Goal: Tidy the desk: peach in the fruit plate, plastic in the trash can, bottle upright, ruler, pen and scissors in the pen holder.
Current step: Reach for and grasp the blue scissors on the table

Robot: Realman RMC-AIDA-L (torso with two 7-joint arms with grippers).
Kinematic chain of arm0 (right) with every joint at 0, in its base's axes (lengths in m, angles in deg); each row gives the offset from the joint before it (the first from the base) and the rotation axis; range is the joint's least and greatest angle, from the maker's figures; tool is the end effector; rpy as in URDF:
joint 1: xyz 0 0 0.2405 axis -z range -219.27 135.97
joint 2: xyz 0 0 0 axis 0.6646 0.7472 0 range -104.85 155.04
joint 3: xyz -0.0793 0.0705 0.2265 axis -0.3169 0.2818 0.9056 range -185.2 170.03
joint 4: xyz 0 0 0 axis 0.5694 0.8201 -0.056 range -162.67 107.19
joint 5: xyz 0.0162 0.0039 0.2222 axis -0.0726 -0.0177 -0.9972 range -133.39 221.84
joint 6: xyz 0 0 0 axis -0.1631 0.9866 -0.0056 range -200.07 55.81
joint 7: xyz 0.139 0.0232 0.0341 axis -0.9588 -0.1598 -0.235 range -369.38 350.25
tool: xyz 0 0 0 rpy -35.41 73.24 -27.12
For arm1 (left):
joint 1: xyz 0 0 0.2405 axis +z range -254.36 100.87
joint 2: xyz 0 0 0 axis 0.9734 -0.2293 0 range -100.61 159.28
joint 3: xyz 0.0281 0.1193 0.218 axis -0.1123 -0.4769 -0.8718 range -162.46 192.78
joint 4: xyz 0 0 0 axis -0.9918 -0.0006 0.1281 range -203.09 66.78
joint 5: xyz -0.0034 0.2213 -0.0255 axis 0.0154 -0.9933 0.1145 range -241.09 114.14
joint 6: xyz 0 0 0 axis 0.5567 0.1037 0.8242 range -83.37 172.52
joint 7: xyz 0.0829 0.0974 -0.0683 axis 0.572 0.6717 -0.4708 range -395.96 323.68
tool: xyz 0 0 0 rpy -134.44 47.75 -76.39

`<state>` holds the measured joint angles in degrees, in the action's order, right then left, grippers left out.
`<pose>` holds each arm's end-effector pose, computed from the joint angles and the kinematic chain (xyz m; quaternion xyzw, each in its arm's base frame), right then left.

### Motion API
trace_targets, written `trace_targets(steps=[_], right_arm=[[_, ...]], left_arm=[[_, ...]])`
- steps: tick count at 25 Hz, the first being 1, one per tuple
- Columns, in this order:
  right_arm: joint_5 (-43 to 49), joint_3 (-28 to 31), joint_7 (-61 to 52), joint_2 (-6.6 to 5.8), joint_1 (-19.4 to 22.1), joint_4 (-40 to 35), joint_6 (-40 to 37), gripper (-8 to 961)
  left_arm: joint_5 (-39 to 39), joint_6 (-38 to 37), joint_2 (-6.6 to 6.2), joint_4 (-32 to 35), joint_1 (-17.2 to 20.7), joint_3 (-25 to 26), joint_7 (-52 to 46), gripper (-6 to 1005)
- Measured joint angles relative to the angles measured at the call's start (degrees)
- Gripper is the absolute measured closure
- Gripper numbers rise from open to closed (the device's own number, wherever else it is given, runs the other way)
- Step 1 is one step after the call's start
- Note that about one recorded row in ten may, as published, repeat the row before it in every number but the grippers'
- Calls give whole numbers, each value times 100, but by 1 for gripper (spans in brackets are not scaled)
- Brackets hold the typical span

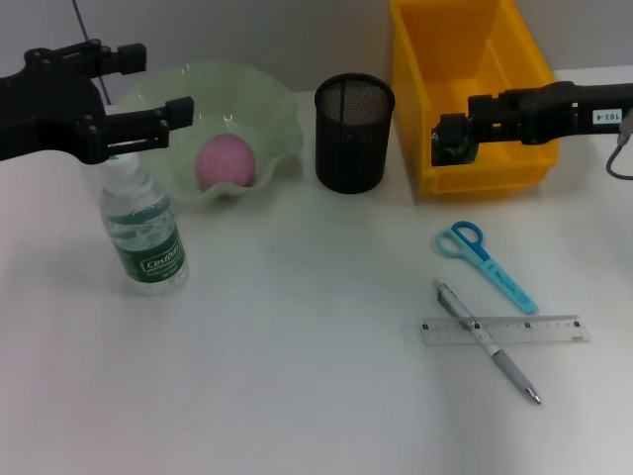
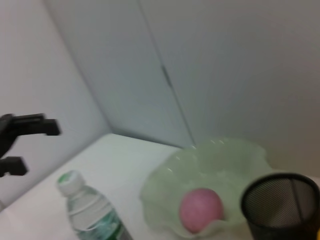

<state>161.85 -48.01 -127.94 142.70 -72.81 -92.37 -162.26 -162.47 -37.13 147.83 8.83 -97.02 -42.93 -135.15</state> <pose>0.2187 0.3769 0.0946 -0.8947 0.3445 0.2138 0.1876 -0.1764 0.3553 0.0868 -0.9332 -0.1133 -0.2459 0.2362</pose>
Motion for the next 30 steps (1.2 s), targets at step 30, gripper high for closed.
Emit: trace_targets(steps=[30], right_arm=[[3550, -1247, -3298, 0, -1168, -284, -598, 216]], left_arm=[[432, 342, -19, -1072, -64, 501, 1058, 194]])
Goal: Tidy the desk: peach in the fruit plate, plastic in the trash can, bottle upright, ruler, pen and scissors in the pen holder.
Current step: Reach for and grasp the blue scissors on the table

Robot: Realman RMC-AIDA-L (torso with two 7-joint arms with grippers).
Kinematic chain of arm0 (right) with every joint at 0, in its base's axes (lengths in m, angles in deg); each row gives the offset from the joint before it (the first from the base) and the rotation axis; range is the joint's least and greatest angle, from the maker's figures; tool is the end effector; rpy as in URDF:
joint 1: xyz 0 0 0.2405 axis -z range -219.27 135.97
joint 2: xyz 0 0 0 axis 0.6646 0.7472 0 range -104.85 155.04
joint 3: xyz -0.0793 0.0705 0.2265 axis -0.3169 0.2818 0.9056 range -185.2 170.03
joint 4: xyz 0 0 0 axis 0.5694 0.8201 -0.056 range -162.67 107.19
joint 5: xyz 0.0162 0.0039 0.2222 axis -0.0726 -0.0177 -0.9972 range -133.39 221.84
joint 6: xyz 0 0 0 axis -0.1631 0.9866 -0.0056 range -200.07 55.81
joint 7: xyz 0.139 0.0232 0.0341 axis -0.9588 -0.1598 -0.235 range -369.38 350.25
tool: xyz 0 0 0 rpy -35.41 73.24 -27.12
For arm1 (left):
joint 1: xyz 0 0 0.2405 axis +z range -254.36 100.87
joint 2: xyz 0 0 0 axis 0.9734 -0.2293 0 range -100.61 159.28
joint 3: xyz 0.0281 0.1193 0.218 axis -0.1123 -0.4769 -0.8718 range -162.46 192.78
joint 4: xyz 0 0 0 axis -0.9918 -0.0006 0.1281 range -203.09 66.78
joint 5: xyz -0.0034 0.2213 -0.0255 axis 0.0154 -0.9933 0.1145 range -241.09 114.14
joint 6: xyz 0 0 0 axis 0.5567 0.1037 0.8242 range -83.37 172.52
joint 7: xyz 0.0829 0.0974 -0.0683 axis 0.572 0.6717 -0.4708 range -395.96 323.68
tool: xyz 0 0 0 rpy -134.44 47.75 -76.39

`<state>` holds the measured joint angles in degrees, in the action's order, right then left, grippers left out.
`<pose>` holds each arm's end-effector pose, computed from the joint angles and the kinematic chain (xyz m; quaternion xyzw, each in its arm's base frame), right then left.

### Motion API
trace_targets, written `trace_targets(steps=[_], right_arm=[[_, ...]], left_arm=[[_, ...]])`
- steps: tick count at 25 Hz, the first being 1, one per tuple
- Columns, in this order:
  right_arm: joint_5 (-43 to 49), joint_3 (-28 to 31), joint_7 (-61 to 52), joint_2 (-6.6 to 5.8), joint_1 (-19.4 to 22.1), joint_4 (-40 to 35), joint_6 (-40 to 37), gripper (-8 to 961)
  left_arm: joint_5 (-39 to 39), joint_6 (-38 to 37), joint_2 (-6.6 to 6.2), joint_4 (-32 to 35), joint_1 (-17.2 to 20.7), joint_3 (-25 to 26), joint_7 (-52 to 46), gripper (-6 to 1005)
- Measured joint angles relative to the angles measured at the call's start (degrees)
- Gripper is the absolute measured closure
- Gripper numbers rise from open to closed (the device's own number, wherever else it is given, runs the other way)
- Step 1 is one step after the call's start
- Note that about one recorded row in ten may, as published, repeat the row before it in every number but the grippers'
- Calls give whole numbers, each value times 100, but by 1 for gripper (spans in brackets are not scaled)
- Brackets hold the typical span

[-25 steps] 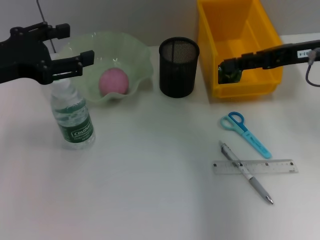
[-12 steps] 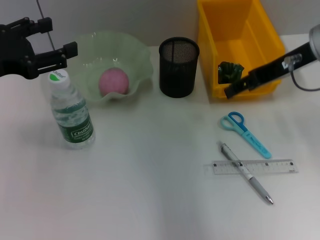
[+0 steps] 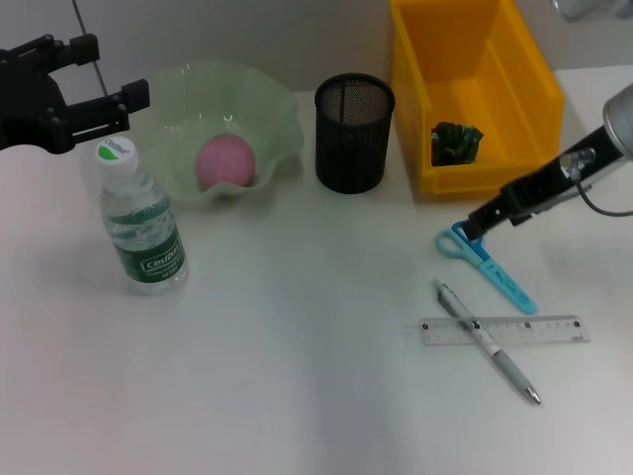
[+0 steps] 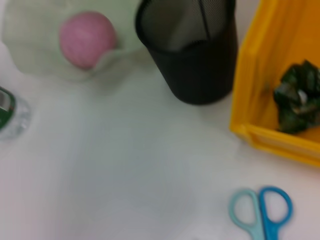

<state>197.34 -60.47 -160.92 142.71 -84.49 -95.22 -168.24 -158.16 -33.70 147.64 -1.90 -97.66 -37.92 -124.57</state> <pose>0.1990 0.3928 0.0627 -0.8375 0.5049 -0.0949 0.1859 -0.2132 0.3661 0.0888 -0.9077 -0.1250 -0.2769 0.2894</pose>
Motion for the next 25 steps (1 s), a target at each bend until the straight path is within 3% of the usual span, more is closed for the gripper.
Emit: trace_targets(steps=[6, 25], right_arm=[[544, -65, -1, 19, -163, 281, 22, 216], [1117, -423, 61, 24, -483, 1205, 646, 216]], left_arm=[[3, -1, -10, -194, -121, 7, 1, 194], [90, 7, -15, -430, -202, 88, 79, 194]])
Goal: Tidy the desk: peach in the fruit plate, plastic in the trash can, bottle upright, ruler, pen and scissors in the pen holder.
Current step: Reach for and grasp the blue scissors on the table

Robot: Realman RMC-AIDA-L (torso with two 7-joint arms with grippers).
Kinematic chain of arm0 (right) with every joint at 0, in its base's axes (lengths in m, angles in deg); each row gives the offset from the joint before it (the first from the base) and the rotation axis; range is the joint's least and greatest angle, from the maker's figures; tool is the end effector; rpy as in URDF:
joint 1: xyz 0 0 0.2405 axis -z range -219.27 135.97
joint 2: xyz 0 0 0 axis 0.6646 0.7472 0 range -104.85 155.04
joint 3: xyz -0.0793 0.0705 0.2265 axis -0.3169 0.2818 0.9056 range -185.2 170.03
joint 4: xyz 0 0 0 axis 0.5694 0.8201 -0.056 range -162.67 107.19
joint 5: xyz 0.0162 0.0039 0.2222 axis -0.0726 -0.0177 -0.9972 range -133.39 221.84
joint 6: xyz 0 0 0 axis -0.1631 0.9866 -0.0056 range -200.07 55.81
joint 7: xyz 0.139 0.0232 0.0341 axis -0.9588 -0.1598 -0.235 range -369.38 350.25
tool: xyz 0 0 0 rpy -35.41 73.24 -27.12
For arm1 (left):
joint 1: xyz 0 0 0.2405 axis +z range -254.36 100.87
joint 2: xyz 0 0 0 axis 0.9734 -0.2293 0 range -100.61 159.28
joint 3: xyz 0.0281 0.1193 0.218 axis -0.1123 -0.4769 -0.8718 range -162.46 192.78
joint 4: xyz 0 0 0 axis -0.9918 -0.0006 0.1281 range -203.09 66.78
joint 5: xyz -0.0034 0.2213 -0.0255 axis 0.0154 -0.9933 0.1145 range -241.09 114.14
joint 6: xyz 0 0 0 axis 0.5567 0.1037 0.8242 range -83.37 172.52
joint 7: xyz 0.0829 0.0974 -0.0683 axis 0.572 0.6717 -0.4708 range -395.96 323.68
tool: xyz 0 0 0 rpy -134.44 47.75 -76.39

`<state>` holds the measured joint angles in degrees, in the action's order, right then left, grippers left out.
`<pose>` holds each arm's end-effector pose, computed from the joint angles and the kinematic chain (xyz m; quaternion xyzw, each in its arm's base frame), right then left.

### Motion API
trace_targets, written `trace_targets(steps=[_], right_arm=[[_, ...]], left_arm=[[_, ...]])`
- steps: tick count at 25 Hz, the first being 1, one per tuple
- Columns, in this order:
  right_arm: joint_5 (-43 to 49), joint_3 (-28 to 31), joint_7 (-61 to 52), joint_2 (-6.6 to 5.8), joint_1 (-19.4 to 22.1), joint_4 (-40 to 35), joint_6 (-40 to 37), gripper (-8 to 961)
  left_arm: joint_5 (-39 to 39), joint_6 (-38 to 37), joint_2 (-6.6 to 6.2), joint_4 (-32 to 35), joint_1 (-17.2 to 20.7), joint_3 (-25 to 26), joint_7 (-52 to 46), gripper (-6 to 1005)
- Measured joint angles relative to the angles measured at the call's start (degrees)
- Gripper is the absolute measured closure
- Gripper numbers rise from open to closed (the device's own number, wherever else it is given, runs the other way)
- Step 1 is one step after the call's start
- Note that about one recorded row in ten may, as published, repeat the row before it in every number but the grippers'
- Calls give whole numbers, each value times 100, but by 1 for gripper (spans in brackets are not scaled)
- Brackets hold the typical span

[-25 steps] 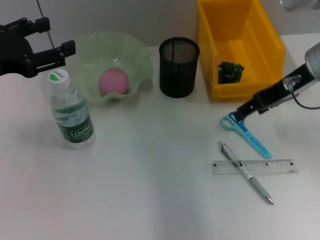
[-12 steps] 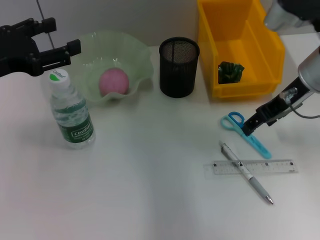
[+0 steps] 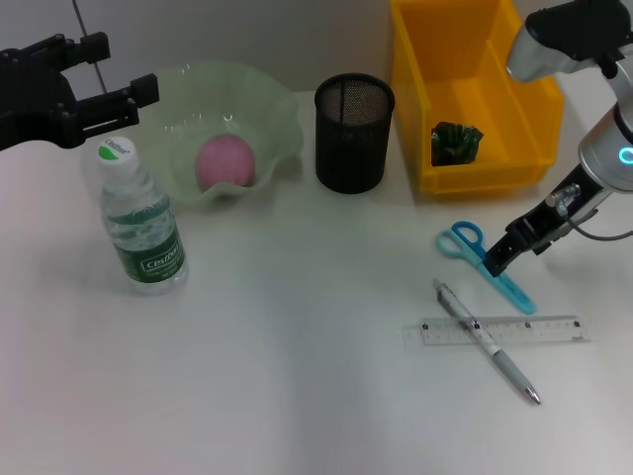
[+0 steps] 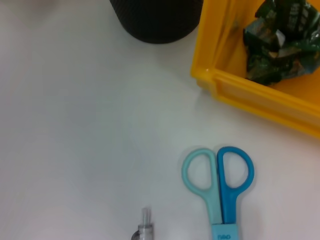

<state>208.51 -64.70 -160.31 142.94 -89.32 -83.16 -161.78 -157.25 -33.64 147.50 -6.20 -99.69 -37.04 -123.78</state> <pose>0.2197 0.4036 0.0319 -0.8250 0.4856 -0.2064 0.2022 -0.2146 0.3724 0.0819 -0.9037 -0.1384 -0.2925 0.2804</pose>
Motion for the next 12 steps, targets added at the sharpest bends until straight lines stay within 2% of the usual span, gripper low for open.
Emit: trace_targets(steps=[12], right_arm=[[16, -146, 91, -34, -345, 748, 465, 232]], left_arm=[[1, 0, 5, -11, -14, 28, 66, 194]])
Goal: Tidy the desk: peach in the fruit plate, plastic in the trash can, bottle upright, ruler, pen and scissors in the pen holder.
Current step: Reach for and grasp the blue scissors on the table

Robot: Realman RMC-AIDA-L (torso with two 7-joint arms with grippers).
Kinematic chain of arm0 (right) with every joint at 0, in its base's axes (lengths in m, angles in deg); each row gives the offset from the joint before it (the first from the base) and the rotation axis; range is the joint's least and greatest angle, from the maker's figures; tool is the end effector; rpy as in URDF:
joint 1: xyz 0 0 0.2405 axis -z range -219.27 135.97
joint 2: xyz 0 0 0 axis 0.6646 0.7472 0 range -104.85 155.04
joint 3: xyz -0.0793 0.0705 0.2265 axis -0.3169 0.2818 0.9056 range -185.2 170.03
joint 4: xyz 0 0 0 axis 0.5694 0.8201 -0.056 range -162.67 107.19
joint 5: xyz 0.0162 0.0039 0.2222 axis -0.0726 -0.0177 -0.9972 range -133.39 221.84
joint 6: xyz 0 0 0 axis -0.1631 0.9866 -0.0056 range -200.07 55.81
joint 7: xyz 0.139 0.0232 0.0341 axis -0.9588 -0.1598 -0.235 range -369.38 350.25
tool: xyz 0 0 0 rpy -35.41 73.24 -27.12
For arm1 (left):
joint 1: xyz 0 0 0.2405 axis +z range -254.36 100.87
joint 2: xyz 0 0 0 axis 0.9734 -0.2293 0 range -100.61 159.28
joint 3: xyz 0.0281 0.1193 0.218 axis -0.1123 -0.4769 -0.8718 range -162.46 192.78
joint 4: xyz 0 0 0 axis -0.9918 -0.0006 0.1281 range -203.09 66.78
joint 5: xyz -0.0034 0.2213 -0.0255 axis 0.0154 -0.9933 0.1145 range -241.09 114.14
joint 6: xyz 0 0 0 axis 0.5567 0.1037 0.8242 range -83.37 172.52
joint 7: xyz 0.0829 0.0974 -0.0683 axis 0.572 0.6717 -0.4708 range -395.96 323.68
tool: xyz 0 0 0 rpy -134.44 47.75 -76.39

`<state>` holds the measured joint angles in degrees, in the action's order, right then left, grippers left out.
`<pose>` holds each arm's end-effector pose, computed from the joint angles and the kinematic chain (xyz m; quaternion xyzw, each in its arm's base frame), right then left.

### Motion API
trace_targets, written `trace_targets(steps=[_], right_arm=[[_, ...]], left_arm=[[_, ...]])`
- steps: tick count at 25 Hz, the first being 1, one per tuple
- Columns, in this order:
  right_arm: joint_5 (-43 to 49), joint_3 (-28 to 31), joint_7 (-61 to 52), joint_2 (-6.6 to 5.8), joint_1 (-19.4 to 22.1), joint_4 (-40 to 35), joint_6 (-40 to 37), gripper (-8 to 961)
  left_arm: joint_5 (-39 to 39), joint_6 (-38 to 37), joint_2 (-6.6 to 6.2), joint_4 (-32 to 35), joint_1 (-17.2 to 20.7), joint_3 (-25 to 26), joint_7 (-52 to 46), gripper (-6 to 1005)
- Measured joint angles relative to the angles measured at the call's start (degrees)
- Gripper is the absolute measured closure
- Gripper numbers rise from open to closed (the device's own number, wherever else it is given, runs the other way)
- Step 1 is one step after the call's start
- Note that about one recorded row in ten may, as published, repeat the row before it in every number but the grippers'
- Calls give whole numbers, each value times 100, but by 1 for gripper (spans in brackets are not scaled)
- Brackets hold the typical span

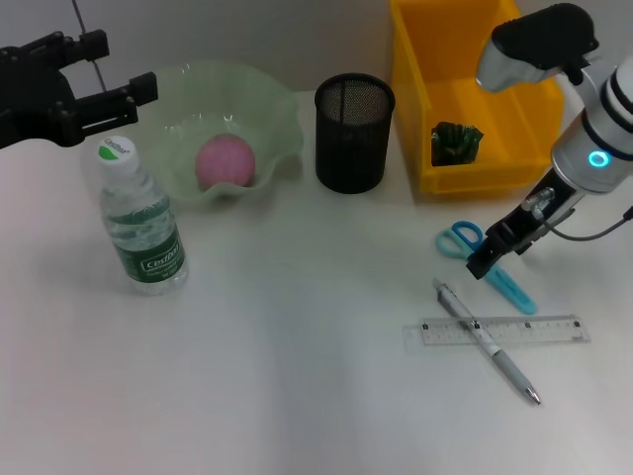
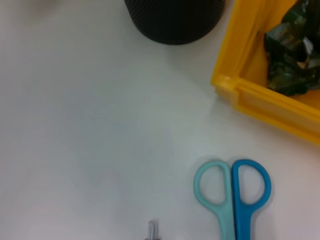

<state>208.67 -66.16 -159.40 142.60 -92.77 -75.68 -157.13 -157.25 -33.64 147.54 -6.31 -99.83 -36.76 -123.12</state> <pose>0.2175 0.4127 0.0129 -0.8338 0.4665 -0.2211 0.1955 -0.2145 0.3730 0.0825 -0.9036 -0.1339 -0.2923 0.2832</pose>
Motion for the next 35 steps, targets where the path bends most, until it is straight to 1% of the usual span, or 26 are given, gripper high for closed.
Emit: trace_targets(steps=[4, 10, 16, 35], right_arm=[[25, -139, -58, 11, -64, 55, 35, 232], [140, -169, -117, 37, -153, 190, 52, 232], [141, -172, -107, 58, -122, 262, 184, 232], [269, -178, -82, 62, -117, 500, 455, 231]], left_arm=[[0, 0, -2, -98, -26, 62, 62, 194], [0, 0, -10, -120, -39, 96, 80, 194], [-4, -38, -17, -120, -39, 95, 84, 194], [-3, -27, -17, -120, -79, 94, 85, 194]])
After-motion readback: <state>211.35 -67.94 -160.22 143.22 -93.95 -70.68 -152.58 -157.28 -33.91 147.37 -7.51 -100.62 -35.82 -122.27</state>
